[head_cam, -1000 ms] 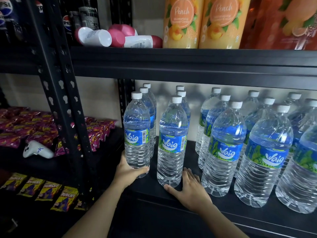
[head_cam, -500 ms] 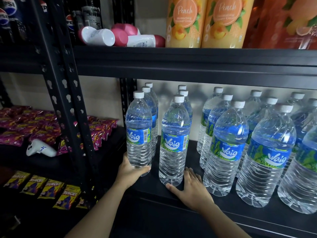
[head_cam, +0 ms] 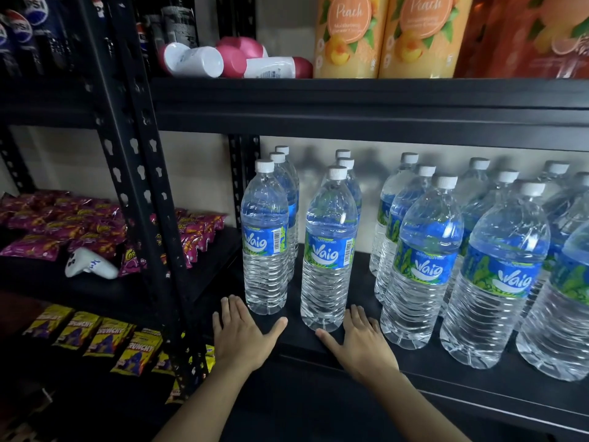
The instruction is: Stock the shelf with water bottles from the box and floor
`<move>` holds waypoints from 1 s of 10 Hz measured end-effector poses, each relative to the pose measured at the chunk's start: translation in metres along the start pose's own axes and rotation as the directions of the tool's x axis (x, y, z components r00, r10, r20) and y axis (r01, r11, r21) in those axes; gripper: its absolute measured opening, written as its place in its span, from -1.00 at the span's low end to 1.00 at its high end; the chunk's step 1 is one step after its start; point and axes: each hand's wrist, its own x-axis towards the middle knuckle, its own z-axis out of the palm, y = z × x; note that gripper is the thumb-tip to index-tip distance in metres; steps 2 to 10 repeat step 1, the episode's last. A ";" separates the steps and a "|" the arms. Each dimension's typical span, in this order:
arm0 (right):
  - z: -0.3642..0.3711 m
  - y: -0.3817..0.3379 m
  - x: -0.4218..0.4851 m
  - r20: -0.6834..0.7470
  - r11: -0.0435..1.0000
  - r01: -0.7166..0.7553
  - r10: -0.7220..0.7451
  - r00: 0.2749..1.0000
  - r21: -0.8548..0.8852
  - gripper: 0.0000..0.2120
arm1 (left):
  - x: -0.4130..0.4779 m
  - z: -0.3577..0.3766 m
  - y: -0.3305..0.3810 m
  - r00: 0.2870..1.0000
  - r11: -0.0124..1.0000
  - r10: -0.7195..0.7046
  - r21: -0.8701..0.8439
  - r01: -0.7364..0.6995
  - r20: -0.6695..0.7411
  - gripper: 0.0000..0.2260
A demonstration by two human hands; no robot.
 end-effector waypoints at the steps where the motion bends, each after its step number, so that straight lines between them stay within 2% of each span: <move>1: 0.011 -0.002 -0.018 -0.083 0.997 0.004 -0.011 0.996 -0.083 0.14 | -0.005 0.002 0.001 0.999 0.997 0.006 0.075 -0.009 0.033 0.02; 10: 0.011 -0.002 -0.018 -0.083 0.997 0.004 -0.011 0.996 -0.083 0.14 | -0.005 0.002 0.001 0.999 0.997 0.006 0.075 -0.009 0.033 0.02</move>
